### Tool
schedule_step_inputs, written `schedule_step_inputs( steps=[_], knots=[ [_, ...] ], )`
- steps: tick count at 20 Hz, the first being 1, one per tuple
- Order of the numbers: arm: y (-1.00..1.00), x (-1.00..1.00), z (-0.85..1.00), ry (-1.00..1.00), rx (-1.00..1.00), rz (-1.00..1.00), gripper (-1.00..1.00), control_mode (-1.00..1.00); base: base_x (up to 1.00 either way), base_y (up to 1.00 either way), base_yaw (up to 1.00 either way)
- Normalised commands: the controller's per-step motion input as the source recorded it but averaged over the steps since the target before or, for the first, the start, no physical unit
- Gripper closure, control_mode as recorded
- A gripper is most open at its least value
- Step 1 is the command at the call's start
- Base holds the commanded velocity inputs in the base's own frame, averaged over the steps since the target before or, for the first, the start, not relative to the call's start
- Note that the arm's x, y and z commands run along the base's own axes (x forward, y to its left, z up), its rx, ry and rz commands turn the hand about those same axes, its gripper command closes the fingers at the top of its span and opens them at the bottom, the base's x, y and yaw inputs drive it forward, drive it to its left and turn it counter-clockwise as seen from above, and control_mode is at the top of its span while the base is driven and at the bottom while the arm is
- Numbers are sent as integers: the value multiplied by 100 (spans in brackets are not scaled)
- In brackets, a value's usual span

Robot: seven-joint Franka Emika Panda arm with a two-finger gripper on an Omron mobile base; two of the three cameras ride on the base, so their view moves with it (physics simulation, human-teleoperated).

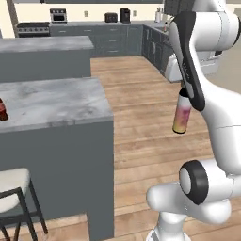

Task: Place the large bottle from the dining counter next to the other large bottle outside the sink, and place the small bottle from the dining counter next to the other small bottle inside the sink.

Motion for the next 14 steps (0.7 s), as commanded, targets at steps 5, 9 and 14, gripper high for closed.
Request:
schedule_step_inputs(
  steps=[5,9,14],
  knots=[
    [0,0,0,0,0,0,100,100,96,-84,2],
    [0,0,0,0,0,0,100,100,100,-82,5],
    [0,0,0,0,0,0,100,100,100,-80,9]
  ],
)
